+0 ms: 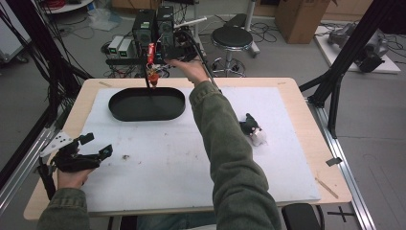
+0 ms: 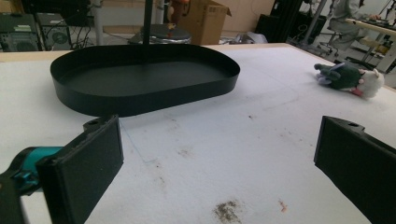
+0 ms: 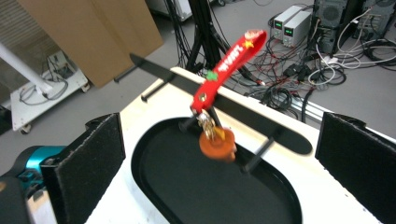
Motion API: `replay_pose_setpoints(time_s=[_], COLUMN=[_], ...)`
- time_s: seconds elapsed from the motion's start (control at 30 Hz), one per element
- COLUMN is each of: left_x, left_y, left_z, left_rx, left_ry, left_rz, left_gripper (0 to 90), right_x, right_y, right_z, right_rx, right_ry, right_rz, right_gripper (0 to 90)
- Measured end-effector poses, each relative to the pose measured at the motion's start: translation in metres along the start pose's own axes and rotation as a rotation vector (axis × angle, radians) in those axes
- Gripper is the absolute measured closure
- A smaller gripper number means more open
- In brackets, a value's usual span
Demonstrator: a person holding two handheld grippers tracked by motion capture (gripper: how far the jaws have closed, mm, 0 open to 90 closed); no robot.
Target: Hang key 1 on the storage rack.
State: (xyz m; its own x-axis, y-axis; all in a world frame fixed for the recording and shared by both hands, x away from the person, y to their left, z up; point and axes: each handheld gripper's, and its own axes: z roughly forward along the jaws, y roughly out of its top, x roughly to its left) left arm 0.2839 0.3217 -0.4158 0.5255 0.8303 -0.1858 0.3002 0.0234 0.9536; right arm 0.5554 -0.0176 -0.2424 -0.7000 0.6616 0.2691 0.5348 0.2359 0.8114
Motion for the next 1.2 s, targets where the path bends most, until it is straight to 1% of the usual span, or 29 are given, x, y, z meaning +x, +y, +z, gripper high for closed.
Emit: replay_pose_setpoints(time_s=[0.13, 0.17, 0.27, 0.37, 0.47, 0.53, 0.6, 0.63, 0.73, 0.77, 0.87, 0.93, 1.0, 1.07, 1.17, 1.2], left_x=[0.000, 0.000, 0.000, 0.000, 0.000, -0.001, -0.001, -0.001, -0.002, -0.002, -0.002, -0.003, -0.003, -0.004, -0.005, -0.005], left_y=[0.000, 0.000, 0.000, 0.000, 0.000, 0.000, 0.000, 0.000, 0.000, 0.000, 0.000, 0.000, 0.000, 0.000, 0.000, 0.000], left_z=[0.000, 0.000, 0.000, 0.000, 0.000, 0.001, 0.001, 0.001, 0.001, 0.001, 0.000, 0.000, -0.001, -0.001, -0.002, -0.002], left_rx=[0.003, 0.004, 0.006, 0.005, 0.003, 0.002, 0.007, 0.009, 0.010, 0.011, 0.011, 0.014, 0.018, 0.021, 0.024, 0.026], left_ry=[-0.001, 0.000, -0.001, -0.002, -0.001, -0.004, -0.004, -0.004, -0.005, -0.005, -0.001, -0.002, 0.000, 0.000, 0.001, 0.001], left_rz=[0.002, 0.003, 0.005, 0.004, 0.002, 0.003, 0.005, 0.005, 0.006, 0.007, 0.008, 0.010, 0.014, 0.016, 0.018, 0.019], left_gripper=[1.8, 1.8, 1.8, 1.8, 1.8, 1.8, 1.8, 1.8, 1.8, 1.8, 1.8, 1.8, 1.8, 1.8, 1.8, 1.8], right_x=[-0.001, -0.001, 0.000, 0.000, 0.000, -0.001, -0.002, -0.002, -0.004, -0.005, -0.009, -0.012, -0.014, -0.015, -0.018, -0.020], right_y=[-0.009, -0.012, -0.019, -0.028, -0.035, -0.041, -0.047, -0.050, -0.059, -0.062, -0.074, -0.083, -0.094, -0.105, -0.122, -0.128], right_z=[-0.007, -0.009, -0.016, -0.021, -0.027, -0.031, -0.035, -0.037, -0.046, -0.049, -0.059, -0.066, -0.072, -0.080, -0.091, -0.096], right_rx=[0.028, 0.030, 0.035, 0.054, 0.060, 0.068, 0.093, 0.097, 0.091, 0.097, 0.093, 0.105, 0.112, 0.128, 0.147, 0.144], right_ry=[0.005, 0.009, 0.019, 0.012, 0.009, 0.005, 0.000, -0.001, 0.002, 0.004, -0.001, -0.001, -0.014, -0.007, -0.021, -0.015], right_rz=[-0.025, -0.036, -0.051, -0.064, -0.066, -0.079, -0.081, -0.089, -0.107, -0.101, -0.107, -0.099, -0.125, -0.126, -0.147, -0.144], right_gripper=[0.5, 0.5, 0.5, 0.5, 0.5, 0.5, 0.5, 0.5, 0.5, 0.5, 0.5, 0.5, 0.5, 0.5, 0.5, 0.5])
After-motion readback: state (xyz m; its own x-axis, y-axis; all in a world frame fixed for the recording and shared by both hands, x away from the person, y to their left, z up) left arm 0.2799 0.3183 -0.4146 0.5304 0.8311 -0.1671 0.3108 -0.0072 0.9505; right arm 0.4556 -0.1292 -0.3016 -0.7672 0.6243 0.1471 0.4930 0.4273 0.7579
